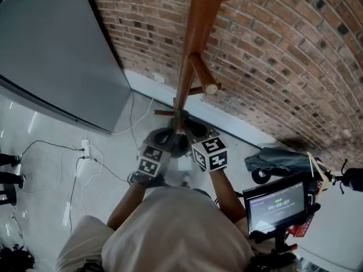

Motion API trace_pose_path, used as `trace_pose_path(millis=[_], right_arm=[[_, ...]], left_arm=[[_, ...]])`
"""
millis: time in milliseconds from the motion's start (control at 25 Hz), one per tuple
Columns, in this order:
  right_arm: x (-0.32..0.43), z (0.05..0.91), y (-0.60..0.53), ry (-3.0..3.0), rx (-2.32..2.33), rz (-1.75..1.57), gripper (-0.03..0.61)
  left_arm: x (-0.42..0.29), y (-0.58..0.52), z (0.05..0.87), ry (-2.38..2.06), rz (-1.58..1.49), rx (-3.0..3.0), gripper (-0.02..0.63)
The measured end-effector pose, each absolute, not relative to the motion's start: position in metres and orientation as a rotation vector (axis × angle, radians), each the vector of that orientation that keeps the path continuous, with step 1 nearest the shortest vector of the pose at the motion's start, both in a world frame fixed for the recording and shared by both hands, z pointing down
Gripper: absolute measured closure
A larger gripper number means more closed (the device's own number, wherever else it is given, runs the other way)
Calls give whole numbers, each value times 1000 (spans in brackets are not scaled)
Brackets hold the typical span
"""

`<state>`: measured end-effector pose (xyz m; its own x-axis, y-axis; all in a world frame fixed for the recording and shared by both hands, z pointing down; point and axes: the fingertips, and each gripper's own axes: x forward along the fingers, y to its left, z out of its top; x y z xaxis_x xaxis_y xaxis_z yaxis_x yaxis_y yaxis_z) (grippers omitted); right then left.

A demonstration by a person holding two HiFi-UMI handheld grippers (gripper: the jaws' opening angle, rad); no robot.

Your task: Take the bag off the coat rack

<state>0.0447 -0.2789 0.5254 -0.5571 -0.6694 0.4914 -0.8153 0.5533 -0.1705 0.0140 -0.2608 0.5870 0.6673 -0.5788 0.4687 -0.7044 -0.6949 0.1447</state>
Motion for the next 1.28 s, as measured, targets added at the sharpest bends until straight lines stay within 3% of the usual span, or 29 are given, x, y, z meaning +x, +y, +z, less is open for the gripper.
trace_pose_path(millis=[1280], right_arm=[[54,445,-246,-2567,1191,444,569]], left_arm=[[-2,-229,509,-1131,436,2612,598]])
